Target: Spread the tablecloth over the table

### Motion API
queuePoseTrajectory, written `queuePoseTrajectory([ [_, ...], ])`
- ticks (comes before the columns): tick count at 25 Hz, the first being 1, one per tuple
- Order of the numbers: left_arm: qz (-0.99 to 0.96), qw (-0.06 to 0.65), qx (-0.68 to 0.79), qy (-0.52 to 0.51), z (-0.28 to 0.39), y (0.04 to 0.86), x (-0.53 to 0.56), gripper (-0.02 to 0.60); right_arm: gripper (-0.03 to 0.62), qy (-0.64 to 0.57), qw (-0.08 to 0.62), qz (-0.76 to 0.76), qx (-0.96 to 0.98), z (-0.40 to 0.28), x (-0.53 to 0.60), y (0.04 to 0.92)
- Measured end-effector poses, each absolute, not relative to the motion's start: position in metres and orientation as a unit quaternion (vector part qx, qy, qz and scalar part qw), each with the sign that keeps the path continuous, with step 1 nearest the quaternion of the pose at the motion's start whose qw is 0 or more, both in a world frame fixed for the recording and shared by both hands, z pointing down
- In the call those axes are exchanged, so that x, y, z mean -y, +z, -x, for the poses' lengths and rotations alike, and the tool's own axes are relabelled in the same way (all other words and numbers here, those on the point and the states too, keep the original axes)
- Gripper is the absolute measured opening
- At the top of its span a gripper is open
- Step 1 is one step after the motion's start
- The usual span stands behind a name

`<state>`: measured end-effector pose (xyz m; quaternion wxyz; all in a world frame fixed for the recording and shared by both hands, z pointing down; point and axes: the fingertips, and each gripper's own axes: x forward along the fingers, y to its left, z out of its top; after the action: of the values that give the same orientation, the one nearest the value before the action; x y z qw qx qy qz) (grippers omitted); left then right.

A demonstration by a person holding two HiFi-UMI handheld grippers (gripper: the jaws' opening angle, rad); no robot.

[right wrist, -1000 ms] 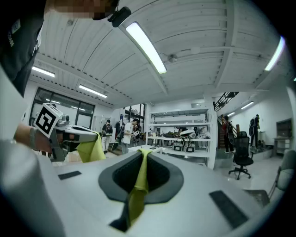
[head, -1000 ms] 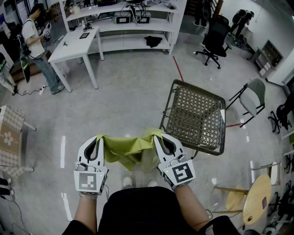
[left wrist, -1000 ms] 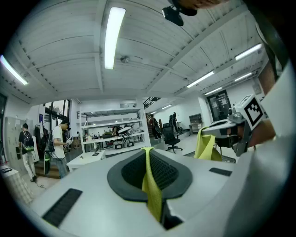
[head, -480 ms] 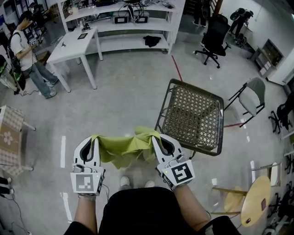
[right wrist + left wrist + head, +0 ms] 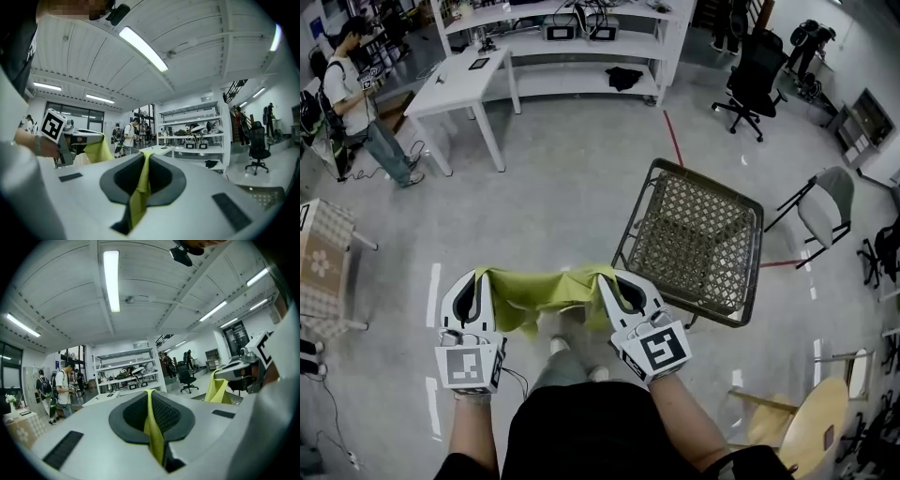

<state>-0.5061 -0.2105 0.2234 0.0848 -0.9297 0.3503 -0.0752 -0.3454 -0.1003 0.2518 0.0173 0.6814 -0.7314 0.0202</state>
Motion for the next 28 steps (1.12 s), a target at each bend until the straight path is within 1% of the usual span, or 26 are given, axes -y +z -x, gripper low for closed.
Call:
queuePoseTrajectory([
  [5, 0.924, 0.074, -0.368, -0.078, 0.507, 0.23, 0.225, 0.014, 0.012, 0.031, 0.02, -0.668, 0.743, 0.337, 0.119, 0.259],
  [10, 0.914, 0.058, -0.393, -0.084, 0.503, 0.239, 0.262, 0.014, 0.012, 0.048, 0.029, -0.658, 0.751, 0.316, 0.158, 0.27],
  [18, 0.901, 0.05, -0.423, -0.083, 0.495, 0.245, 0.33, 0.014, 0.012, 0.05, 0.059, -0.644, 0.761, 0.281, 0.232, 0.275],
  [28, 0.882, 0.026, -0.461, -0.094, 0.504, 0.263, 0.388, 0.014, 0.012, 0.065, 0.103, -0.63, 0.767, 0.241, 0.316, 0.292],
])
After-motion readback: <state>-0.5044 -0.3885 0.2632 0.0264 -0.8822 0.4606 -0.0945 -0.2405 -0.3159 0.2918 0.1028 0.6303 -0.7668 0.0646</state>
